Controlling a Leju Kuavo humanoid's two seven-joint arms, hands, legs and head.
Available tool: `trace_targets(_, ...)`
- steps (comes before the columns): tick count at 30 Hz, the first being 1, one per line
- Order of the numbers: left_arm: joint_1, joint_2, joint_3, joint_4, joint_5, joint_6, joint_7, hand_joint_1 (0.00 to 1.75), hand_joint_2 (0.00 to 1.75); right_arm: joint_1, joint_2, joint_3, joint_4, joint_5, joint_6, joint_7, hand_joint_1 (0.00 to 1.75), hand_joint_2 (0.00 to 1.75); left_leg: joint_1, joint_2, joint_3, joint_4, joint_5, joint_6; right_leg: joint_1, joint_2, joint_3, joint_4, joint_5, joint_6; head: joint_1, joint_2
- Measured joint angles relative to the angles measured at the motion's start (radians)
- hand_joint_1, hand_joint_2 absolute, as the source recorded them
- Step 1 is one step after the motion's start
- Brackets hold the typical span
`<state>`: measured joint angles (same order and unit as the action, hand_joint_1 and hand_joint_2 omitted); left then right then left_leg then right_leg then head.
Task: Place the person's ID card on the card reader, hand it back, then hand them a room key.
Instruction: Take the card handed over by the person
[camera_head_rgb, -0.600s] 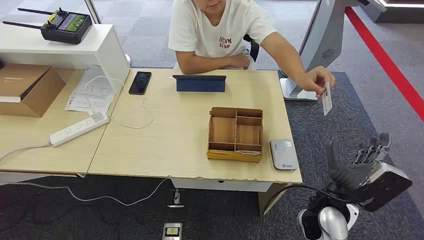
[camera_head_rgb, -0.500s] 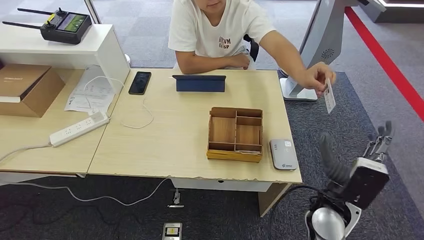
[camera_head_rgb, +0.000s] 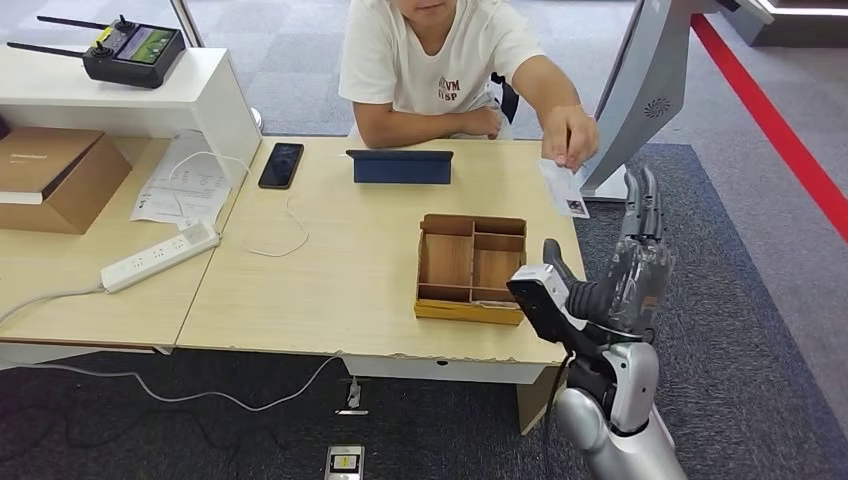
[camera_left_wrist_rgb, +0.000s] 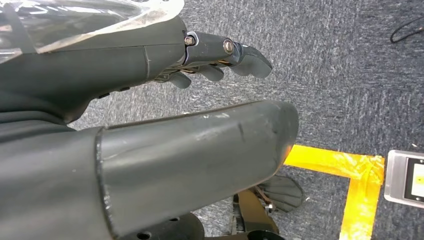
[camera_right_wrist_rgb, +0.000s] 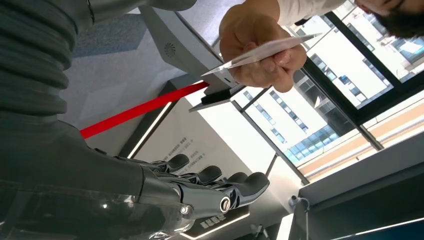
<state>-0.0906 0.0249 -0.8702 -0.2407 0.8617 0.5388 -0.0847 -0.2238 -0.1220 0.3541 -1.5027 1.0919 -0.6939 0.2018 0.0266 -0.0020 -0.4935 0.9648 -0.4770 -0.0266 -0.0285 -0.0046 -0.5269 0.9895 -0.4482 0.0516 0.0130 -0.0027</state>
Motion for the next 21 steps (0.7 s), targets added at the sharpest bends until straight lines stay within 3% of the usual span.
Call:
trace_targets(7, -0.001, 0.002, -0.030, 0.000, 0.003, 0.000, 0.001, 0.00, 0.00, -0.077, -0.052, 0.110, 0.109, 0.002, 0.000, 0.040, 0.00, 1.75, 0.000, 0.000, 0.000, 0.000, 0.000, 0.000, 0.000, 0.000, 0.000, 0.000, 0.000, 0.000, 0.000, 0.000)
trace_targets(18, -0.001, 0.002, -0.059, 0.000, 0.011, 0.002, 0.001, 0.00, 0.00, -0.106, -0.072, 0.160, 0.183, -0.022, -0.001, 0.000, 0.03, 1.75, 0.000, 0.000, 0.000, 0.000, 0.000, 0.000, 0.000, 0.000, -0.001, 0.000, 0.000, 0.000, 0.000, 0.000)
trace_targets(19, -0.001, 0.003, -0.060, 0.000, 0.012, 0.003, 0.001, 0.00, 0.00, -0.107, -0.072, 0.161, 0.188, -0.023, -0.001, -0.002, 0.34, 1.75, 0.000, 0.000, 0.000, 0.000, 0.000, 0.000, 0.000, 0.000, -0.001, 0.000, 0.000, 0.000, 0.000, 0.000)
trace_targets(21, -0.001, 0.003, -0.062, 0.000, 0.015, 0.002, 0.001, 0.00, 0.00, -0.109, -0.072, 0.163, 0.196, -0.027, -0.002, -0.008, 1.20, 1.75, 0.000, 0.000, 0.000, 0.000, 0.000, 0.000, 0.000, 0.000, -0.001, 0.000, 0.000, 0.000, 0.000, 0.000)
